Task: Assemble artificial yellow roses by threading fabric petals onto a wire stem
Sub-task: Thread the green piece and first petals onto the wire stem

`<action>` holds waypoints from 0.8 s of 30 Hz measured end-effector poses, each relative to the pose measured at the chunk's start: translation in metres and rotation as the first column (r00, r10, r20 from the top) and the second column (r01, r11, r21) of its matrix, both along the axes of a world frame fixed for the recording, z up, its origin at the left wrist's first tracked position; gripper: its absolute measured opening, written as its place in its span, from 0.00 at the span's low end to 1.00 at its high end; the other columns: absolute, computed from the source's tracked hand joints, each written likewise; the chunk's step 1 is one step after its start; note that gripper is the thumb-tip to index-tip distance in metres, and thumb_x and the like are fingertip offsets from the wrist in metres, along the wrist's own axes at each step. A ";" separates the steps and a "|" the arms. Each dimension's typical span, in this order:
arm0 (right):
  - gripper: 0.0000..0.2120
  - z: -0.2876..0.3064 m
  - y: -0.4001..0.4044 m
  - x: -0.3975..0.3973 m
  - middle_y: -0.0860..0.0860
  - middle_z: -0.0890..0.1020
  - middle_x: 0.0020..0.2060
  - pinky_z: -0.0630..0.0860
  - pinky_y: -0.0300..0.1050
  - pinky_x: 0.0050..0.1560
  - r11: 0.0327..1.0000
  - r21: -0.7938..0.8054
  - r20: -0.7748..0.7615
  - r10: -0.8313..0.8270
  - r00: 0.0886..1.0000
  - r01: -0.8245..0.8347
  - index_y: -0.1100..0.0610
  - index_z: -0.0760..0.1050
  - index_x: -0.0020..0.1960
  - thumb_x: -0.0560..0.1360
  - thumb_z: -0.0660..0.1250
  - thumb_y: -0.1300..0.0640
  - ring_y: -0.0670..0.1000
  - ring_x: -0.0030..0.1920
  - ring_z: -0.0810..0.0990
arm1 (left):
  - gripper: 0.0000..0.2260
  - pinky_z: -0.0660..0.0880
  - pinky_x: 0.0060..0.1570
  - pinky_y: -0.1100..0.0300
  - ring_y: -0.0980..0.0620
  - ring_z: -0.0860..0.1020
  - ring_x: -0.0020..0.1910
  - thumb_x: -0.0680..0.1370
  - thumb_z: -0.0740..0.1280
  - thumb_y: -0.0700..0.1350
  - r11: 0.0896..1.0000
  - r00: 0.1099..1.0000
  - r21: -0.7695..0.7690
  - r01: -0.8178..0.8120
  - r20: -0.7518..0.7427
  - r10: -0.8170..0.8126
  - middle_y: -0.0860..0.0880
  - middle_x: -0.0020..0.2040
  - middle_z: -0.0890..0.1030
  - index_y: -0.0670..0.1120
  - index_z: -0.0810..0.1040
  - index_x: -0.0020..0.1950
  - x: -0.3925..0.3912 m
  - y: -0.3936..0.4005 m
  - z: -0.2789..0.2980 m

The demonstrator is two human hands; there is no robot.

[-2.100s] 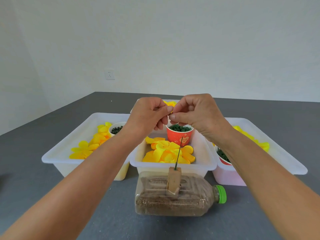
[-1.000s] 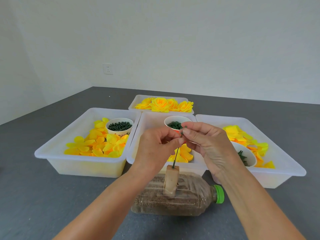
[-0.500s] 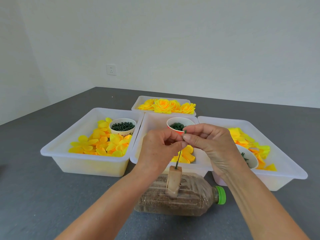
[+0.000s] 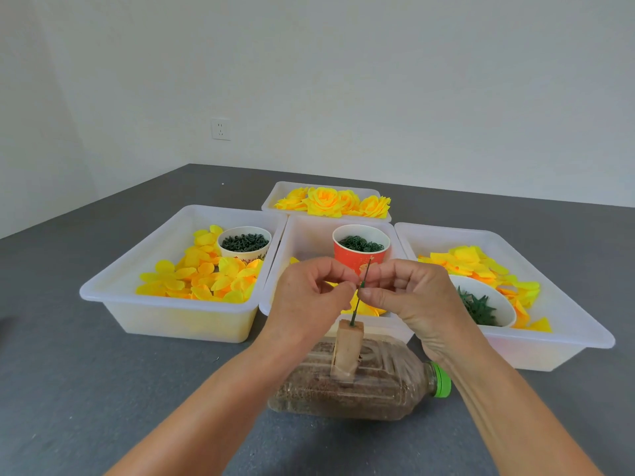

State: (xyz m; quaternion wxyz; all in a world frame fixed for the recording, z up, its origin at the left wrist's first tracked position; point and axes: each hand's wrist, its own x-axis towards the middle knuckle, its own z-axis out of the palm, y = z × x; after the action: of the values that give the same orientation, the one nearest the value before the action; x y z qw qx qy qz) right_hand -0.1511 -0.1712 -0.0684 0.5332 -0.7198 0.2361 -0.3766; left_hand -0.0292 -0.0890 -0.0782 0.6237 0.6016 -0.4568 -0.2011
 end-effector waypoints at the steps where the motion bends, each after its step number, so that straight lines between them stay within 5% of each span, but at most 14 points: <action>1: 0.11 -0.002 0.001 0.000 0.48 0.84 0.30 0.76 0.33 0.35 1.000 0.000 -0.007 0.007 1.000 -0.007 0.58 0.81 0.38 0.64 0.73 0.73 0.42 0.32 0.81 | 0.11 0.73 0.31 0.64 0.57 0.76 0.28 0.72 0.68 0.35 1.000 1.000 0.001 -0.005 0.014 0.005 0.56 0.27 0.79 0.50 0.80 0.35 0.001 0.001 -0.001; 7: 0.10 -0.011 0.005 0.000 0.52 0.85 0.34 0.80 0.39 0.43 1.000 0.020 -0.043 0.021 0.999 -0.020 0.53 0.83 0.34 0.64 0.75 0.68 0.45 0.36 0.82 | 0.06 0.73 0.33 0.65 0.56 0.73 0.31 0.70 0.73 0.41 1.000 0.998 -0.010 0.013 0.053 -0.013 0.54 0.34 0.82 0.51 0.81 0.37 0.003 0.004 -0.008; 14: 0.11 -0.013 0.005 -0.002 0.48 0.84 0.30 0.76 0.33 0.38 0.998 -0.055 -0.137 -0.015 0.991 0.008 0.48 0.83 0.31 0.65 0.76 0.64 0.41 0.32 0.79 | 0.08 0.68 0.31 0.71 0.62 0.70 0.28 0.69 0.74 0.40 1.000 0.995 -0.009 0.028 0.095 -0.027 0.55 0.32 0.80 0.51 0.80 0.35 0.002 0.003 -0.012; 24: 0.06 -0.012 0.000 -0.003 0.48 0.83 0.29 0.71 0.30 0.33 0.996 -0.084 -0.202 -0.017 0.979 0.000 0.55 0.82 0.32 0.63 0.77 0.63 0.39 0.29 0.76 | 0.10 0.70 0.31 0.69 0.59 0.73 0.29 0.72 0.72 0.41 0.999 0.996 0.028 0.021 0.085 -0.024 0.56 0.29 0.78 0.53 0.79 0.33 0.017 0.001 -0.008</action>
State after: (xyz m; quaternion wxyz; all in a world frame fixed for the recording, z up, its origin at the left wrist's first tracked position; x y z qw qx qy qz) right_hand -0.1537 -0.1711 -0.0802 0.4744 -0.7749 0.2763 -0.3132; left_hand -0.0117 -0.0881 -0.0864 0.5933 0.6128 -0.4869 -0.1884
